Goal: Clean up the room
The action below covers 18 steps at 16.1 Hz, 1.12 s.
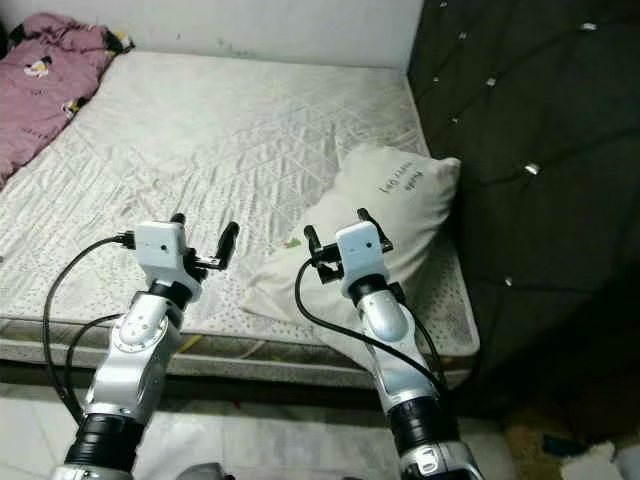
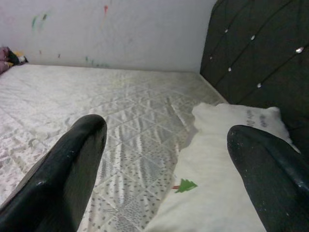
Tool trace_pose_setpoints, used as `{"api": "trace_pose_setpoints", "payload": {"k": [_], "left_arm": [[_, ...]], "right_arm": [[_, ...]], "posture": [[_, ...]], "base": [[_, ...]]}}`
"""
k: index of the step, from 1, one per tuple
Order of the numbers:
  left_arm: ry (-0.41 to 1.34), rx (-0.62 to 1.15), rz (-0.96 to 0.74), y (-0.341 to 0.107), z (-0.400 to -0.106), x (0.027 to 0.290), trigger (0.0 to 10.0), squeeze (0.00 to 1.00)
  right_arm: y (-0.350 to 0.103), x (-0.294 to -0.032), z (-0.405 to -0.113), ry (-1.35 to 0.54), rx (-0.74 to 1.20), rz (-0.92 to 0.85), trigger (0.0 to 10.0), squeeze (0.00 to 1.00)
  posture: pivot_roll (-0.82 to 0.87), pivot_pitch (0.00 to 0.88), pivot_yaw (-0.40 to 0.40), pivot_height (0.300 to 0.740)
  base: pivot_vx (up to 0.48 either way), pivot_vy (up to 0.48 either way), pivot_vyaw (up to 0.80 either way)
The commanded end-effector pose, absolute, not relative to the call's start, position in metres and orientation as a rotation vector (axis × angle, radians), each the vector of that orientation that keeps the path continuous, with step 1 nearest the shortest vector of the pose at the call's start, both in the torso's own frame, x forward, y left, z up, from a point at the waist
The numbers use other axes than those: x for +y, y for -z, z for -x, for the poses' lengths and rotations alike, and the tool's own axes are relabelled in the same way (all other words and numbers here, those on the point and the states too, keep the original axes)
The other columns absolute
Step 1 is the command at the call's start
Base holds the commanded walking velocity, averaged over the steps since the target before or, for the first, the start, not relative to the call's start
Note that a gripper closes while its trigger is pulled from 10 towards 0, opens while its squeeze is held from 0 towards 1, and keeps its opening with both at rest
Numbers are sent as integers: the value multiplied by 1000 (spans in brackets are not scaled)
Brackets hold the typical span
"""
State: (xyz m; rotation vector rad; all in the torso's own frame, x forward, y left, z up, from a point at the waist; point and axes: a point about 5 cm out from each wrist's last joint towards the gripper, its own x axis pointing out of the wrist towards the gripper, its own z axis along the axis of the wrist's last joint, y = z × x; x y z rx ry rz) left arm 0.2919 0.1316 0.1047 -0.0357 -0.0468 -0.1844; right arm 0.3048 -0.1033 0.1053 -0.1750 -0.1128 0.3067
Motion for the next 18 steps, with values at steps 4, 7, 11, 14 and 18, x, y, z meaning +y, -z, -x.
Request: {"api": "trace_pose_setpoints", "payload": {"k": [4, 7, 11, 14, 18], "left_arm": [[213, -60, 50, -108, -293, 124, 10000, 0], [209, -57, 81, -108, -293, 124, 10000, 0], [194, -44, 72, -107, -294, 125, 10000, 0], [191, -43, 73, -108, -294, 125, 10000, 0], [161, -19, 88, -105, -296, 129, 10000, 0]], "right_arm": [[-106, -109, -306, -290, -115, 185, 10000, 0], [-106, -109, -306, -290, -116, 184, 10000, 0], [-106, -108, -307, -297, -119, 190, 10000, 0], [-106, -106, -307, -310, -123, 192, 10000, 0], [-106, -105, -310, -300, -119, 181, 10000, 0]], "posture": [[6, 0, -14, 740], [7, 0, -14, 740], [15, 0, -16, 740], [21, 0, -16, 740], [29, 0, -18, 740]], "base": [[346, 0, 0], [110, 0, 0], [0, 0, 0], [0, 0, 342], [0, 0, 119]]}}
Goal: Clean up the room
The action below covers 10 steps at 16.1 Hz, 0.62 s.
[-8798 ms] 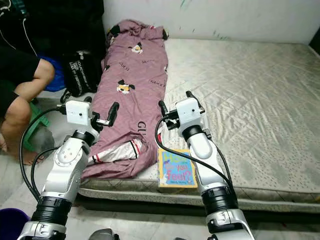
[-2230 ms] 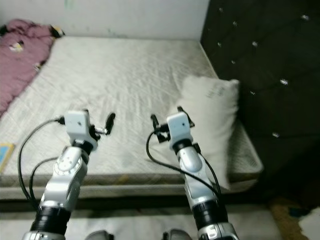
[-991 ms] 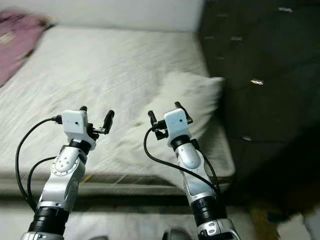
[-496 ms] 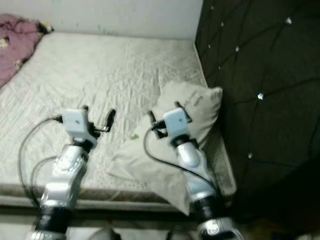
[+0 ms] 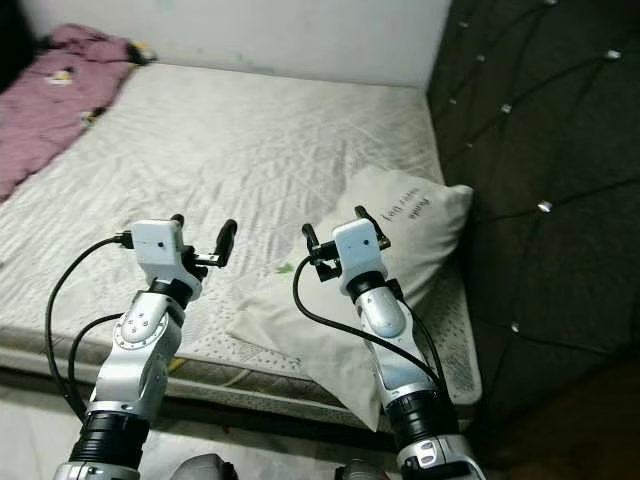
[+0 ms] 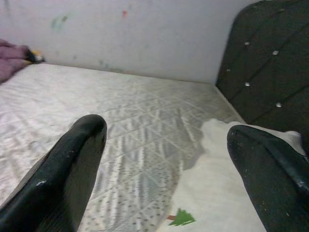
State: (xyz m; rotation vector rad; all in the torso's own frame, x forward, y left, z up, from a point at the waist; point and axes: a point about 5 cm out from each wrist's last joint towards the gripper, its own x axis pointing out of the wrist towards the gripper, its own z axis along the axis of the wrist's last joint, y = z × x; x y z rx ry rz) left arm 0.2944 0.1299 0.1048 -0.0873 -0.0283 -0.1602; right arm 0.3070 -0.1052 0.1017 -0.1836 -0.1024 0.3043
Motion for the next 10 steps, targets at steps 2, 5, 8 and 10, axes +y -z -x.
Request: {"api": "trace_pose_setpoints", "payload": {"k": [2, 5, 8, 10], "left_arm": [[103, -10, 66, -104, -299, 137, 10000, 0], [21, -5, -7, -103, -294, 155, 10000, 0], [-41, 8, -13, -95, -286, 181, 10000, 0], [-80, 7, -11, -95, -286, 187, 10000, 0]], "right_arm": [[-110, -104, -313, -305, -130, 187, 10000, 0], [-115, -102, -317, -300, -150, 189, 10000, 0], [-110, -112, -315, -249, -131, 170, 10000, 0], [-107, -119, -314, -203, -114, 152, 10000, 0]], "posture": [[39, 0, -17, 740], [57, 0, -6, 740], [62, 0, -1, 740], [62, 0, 1, 740]], "base": [[0, 0, 0], [0, 0, 0], [0, 0, 0], [0, 0, -400]]}}
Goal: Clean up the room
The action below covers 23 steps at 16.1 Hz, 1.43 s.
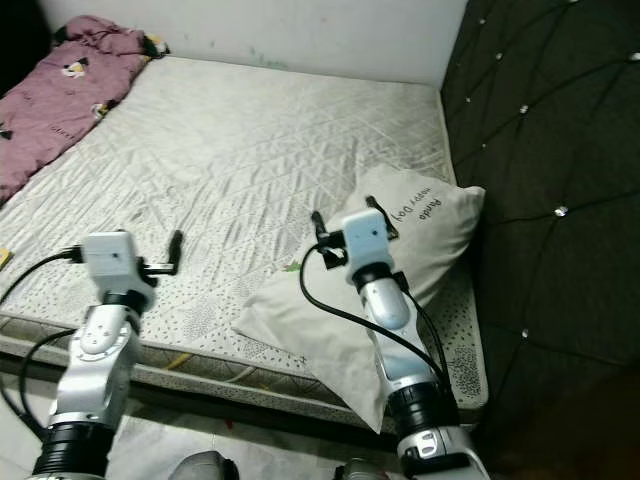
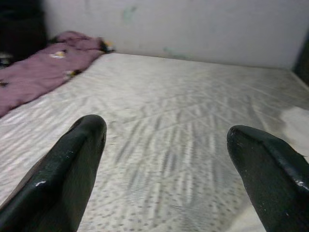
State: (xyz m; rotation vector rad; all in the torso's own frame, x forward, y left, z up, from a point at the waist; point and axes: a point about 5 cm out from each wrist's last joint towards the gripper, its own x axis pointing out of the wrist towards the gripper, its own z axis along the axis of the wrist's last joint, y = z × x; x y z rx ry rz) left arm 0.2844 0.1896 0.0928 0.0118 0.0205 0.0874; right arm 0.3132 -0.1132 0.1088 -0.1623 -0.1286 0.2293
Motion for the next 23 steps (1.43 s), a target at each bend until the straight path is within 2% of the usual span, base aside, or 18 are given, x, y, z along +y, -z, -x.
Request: {"api": "trace_pose_setpoints", "payload": {"k": [1, 11, 16, 19, 23], "left_arm": [[-84, 5, -13, -96, -287, 187, 10000, 0], [-51, -54, 46, -112, -313, 177, 10000, 0], [-50, -22, 49, -102, -295, 177, 10000, 0], [-53, -7, 50, -99, -287, 180, 10000, 0], [-30, 12, 50, -99, -280, 176, 10000, 0]], "right_arm": [[-108, -120, -315, -193, -113, 147, 10000, 0], [-121, -131, -329, -125, -156, 118, 10000, 0], [-119, -124, -317, -150, -158, 79, 10000, 0], [-114, -130, -309, -117, -130, 31, 10000, 0], [-109, -132, -298, -104, -92, 27, 10000, 0]], "posture": [[59, 0, 3, 740], [31, 0, 4, 740], [45, 0, 6, 740], [39, 0, 19, 740], [36, 0, 25, 740]], "base": [[0, 0, -800], [0, 0, -720], [0, 0, 0], [0, 0, 0], [0, 0, -764]]}}
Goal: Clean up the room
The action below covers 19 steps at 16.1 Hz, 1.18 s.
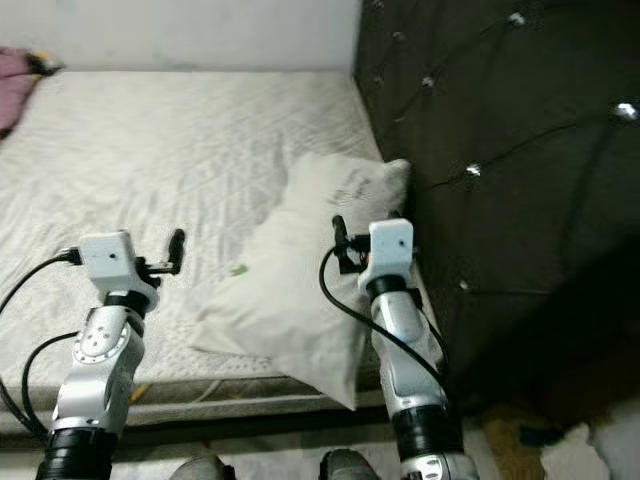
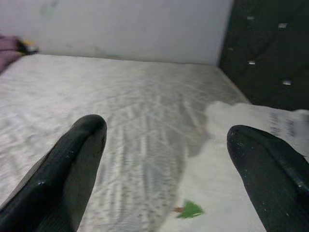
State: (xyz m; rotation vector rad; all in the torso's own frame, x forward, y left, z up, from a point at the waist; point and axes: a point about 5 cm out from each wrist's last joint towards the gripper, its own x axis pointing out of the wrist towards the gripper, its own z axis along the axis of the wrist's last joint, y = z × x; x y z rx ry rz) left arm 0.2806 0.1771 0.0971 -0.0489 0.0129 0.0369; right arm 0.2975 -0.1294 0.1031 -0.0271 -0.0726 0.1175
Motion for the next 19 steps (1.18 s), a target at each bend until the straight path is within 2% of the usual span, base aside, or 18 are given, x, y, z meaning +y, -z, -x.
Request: {"api": "trace_pose_setpoints", "payload": {"k": [1, 3, 16, 19], "left_arm": [[-26, 16, 52, -99, -278, 175, 10000, 0], [-23, 19, 53, -100, -275, 174, 10000, 0], [-29, 34, 67, -106, -274, 174, 10000, 0], [-33, 37, 74, -106, -275, 174, 10000, 0]], "right_arm": [[-109, -132, -296, -101, -87, 27, 10000, 0], [-109, -134, -293, -93, -82, 25, 10000, 0], [-119, -126, -290, -166, -88, 21, 10000, 0], [-120, -126, -290, -174, -90, 23, 10000, 0]], "posture": [[36, 0, 25, 740], [35, 0, 25, 740], [41, 16, 9, 740], [40, 17, 7, 718]], "base": [[0, 0, -800], [0, 0, -800], [0, 0, 0], [0, 0, 0]]}}
